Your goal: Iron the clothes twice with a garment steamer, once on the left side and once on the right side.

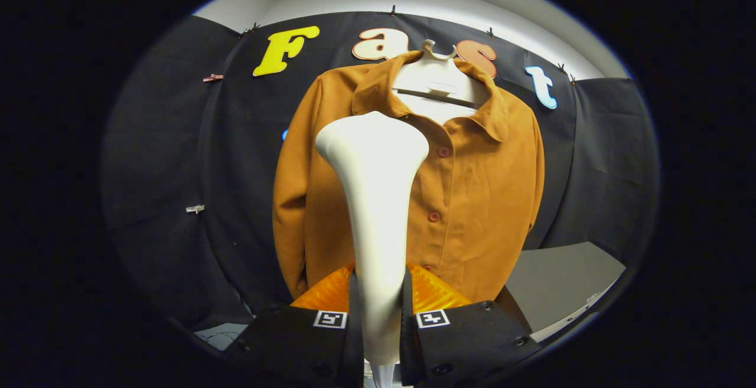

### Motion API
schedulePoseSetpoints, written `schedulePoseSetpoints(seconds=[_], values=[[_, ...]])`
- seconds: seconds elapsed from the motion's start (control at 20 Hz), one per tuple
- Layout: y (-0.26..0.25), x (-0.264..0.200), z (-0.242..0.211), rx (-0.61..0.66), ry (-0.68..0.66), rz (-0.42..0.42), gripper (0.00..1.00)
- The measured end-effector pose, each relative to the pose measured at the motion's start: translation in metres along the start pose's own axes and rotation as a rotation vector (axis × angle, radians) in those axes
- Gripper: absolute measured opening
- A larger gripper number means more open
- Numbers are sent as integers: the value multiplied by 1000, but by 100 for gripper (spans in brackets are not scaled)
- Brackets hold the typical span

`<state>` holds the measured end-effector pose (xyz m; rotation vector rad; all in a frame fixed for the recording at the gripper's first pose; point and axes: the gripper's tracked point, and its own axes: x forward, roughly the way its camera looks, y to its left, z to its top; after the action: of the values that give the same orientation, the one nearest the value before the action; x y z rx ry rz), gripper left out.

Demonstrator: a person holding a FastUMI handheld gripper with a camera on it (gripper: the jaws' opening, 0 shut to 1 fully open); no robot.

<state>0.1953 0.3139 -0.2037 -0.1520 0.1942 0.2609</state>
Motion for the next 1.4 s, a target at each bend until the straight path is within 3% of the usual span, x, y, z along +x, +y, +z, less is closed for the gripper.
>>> schedulePoseSetpoints(seconds=[0.6, 1.1, 1.4], values=[[10, 40, -24, -64, -2, -126, 28], [8, 37, -76, -94, 48, -106, 28], [3, 35, -130, -132, 113, -103, 28]])
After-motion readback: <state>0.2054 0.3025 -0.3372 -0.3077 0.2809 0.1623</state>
